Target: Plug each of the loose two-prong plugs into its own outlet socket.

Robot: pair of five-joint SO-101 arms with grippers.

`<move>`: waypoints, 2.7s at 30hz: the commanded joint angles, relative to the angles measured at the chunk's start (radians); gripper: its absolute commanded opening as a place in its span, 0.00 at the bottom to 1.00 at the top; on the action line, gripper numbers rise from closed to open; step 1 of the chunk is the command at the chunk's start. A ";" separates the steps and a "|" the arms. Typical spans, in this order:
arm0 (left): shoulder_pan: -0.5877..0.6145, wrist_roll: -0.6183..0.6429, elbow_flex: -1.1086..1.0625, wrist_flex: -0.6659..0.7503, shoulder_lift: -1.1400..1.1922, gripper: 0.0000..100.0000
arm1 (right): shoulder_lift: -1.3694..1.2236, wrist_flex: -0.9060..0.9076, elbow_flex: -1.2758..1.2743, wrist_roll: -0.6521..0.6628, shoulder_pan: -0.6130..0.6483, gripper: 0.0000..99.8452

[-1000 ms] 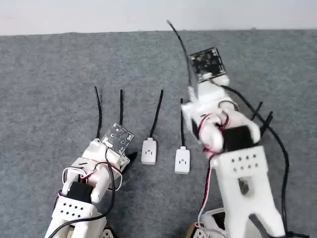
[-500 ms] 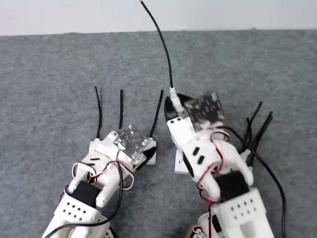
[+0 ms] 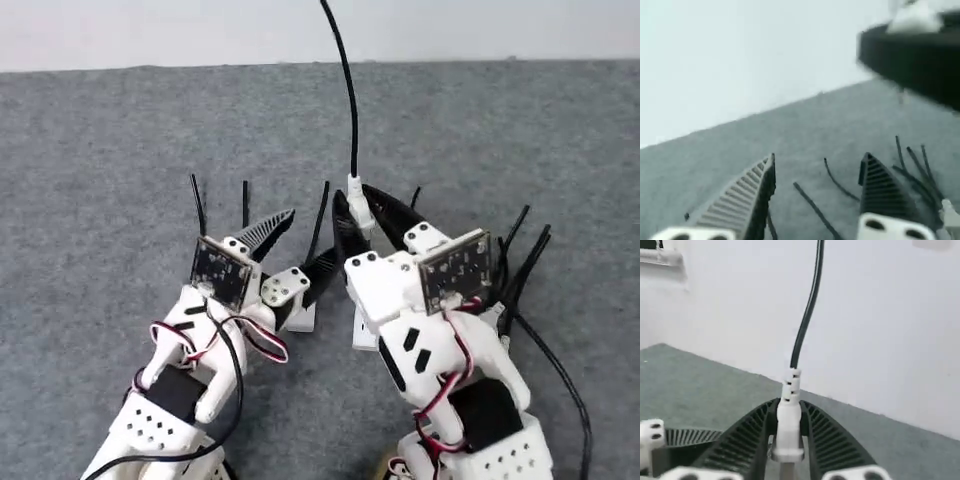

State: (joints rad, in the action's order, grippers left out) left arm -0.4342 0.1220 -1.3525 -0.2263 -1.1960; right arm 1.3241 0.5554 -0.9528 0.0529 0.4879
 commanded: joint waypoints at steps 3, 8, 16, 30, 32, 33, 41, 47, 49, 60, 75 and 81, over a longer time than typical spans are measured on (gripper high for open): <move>-0.012 0.011 -0.031 0.130 -0.015 0.27 | 0.099 0.021 -0.008 -0.009 0.096 0.01; -0.011 0.015 -0.031 0.133 -0.017 0.27 | 0.154 0.053 -0.028 0.049 0.130 0.01; -0.017 0.017 -0.030 0.130 -0.017 0.27 | 0.165 0.157 -0.023 0.055 0.177 0.01; -0.077 0.017 0.070 -0.081 -0.018 0.27 | 0.165 0.197 -0.054 0.046 0.065 0.01; -0.084 0.018 0.070 -0.083 -0.018 0.27 | 0.165 0.197 -0.054 0.046 0.068 0.01; -0.087 0.017 0.070 -0.083 -0.018 0.27 | 0.165 0.197 -0.054 0.046 0.068 0.01; -0.046 0.011 0.096 -0.080 -0.018 0.27 | 0.165 0.208 -0.066 0.046 0.062 0.01; 0.038 0.015 0.147 -0.084 -0.018 0.27 | 0.213 0.197 -0.110 0.046 0.071 0.01; 0.037 0.015 0.147 -0.084 -0.018 0.27 | 0.248 0.182 -0.133 0.046 0.076 0.01; 0.037 0.017 0.127 -0.100 -0.017 0.27 | 0.328 0.147 -0.201 0.049 0.068 0.01; 0.020 0.015 0.015 -0.100 -0.017 0.27 | 0.326 0.097 -0.198 0.055 -0.022 0.01; -0.087 0.012 0.059 -0.196 -0.018 0.27 | 0.326 0.091 -0.203 0.055 -0.024 0.01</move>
State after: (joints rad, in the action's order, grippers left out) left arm -0.4649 0.1312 -1.3495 -0.3721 -1.1960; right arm 1.6418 0.6720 -1.1600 0.0928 0.4787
